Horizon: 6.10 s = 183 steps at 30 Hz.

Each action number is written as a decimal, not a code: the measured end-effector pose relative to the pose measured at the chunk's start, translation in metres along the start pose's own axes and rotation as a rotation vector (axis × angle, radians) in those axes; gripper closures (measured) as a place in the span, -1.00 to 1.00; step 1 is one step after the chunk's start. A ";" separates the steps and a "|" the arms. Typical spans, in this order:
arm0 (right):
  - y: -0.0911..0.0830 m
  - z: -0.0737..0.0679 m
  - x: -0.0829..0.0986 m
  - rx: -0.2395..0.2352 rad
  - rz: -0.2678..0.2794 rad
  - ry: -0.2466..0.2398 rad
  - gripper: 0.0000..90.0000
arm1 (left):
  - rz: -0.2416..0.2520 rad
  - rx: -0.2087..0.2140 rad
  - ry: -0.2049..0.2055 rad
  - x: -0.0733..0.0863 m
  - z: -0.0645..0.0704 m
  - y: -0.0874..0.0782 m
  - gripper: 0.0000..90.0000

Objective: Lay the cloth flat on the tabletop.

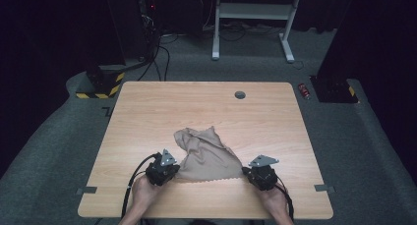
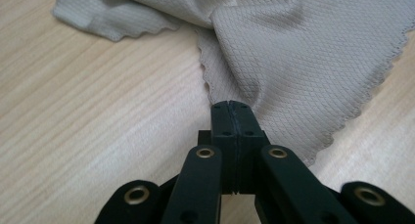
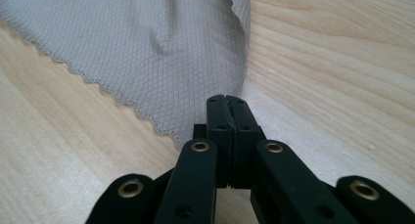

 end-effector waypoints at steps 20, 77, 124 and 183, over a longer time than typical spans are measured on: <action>0.027 0.012 -0.081 -0.040 0.069 0.001 0.54 | 0.094 -0.113 -0.249 -0.040 -0.048 0.038 0.14; 0.055 0.011 -0.087 0.030 0.000 -0.011 0.56 | 0.135 -0.159 -0.259 -0.032 -0.058 0.050 -0.17; 0.054 -0.001 -0.052 0.031 0.075 0.002 0.14 | 0.058 -0.072 -0.305 -0.079 -0.093 0.054 1.00; 0.000 -0.014 -0.011 -0.031 0.077 -0.063 0.81 | 0.004 0.037 -0.048 -0.003 0.003 0.008 0.32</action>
Point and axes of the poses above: each handheld gripper's, and its own axes: y roughly forward along the jaws, x roughly out of its underside, z roughly to its right, the point moved 9 cm from there along y, roughly forward along the jaws, and after that the axes turned 3 degrees about -x, right-handed, at the moved point
